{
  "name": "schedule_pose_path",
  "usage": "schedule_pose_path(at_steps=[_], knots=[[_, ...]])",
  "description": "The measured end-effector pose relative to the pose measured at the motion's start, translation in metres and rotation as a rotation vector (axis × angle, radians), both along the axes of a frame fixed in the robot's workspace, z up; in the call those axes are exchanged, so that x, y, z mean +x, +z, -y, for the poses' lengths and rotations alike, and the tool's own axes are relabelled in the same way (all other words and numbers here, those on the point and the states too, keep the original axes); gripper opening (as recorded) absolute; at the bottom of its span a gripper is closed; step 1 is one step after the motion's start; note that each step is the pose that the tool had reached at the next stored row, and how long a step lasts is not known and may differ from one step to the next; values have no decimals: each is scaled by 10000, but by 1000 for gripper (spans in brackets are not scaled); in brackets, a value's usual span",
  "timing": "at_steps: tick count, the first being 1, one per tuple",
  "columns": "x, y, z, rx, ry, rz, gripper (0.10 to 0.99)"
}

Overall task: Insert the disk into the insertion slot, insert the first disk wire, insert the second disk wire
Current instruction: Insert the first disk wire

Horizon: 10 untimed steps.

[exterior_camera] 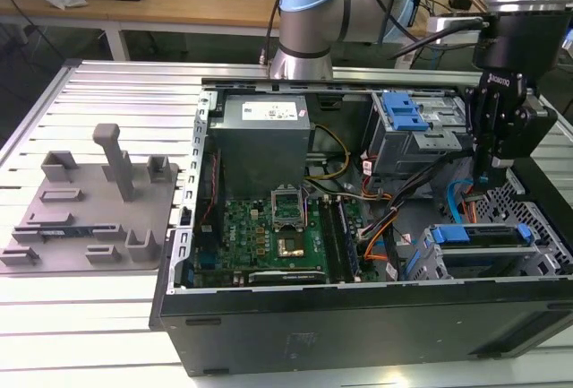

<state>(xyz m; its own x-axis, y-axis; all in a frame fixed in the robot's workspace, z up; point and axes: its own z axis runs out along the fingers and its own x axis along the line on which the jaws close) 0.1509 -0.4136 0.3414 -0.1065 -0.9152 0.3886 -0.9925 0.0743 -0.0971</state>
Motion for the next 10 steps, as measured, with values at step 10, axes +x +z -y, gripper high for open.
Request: schedule_pose_path(at_steps=[10], knots=[[-31,-4,-19,-165,-79,47,349]])
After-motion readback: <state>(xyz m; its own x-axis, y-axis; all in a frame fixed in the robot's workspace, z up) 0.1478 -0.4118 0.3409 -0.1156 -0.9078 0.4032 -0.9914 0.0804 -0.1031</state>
